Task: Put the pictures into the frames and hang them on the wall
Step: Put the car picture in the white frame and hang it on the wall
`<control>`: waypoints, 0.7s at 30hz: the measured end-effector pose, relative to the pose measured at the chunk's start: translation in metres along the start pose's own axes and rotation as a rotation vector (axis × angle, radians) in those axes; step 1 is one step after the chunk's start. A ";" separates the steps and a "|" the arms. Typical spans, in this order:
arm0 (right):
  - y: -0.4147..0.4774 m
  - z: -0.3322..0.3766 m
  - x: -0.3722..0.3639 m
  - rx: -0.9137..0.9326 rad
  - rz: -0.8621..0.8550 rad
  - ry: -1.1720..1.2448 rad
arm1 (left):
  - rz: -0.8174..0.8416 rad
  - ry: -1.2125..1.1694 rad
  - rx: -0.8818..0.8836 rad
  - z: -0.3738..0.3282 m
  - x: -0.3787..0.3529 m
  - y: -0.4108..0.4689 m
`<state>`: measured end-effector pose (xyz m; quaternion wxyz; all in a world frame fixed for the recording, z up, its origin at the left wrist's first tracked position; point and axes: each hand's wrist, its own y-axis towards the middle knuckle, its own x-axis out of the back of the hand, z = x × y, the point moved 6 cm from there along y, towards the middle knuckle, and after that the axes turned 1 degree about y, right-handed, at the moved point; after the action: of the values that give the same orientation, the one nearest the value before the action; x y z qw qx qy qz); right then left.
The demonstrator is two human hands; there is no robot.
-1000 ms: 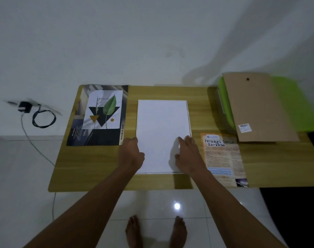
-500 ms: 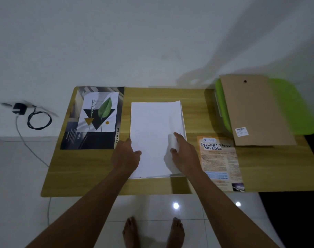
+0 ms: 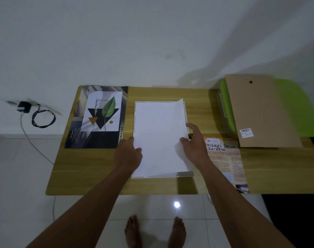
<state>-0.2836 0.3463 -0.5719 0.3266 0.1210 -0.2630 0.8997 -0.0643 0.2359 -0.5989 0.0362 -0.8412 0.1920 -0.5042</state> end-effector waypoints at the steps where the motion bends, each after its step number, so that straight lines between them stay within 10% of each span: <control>1: -0.001 0.000 0.001 -0.005 0.012 0.060 | -0.007 -0.020 -0.008 -0.001 0.001 0.001; 21: -0.013 0.011 0.014 -0.049 0.102 0.496 | 0.048 -0.518 0.201 -0.006 0.034 0.011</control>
<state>-0.2853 0.3557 -0.5527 0.3383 -0.1246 -0.2025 0.9105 -0.0585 0.2141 -0.5700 0.1793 -0.9295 0.1453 -0.2877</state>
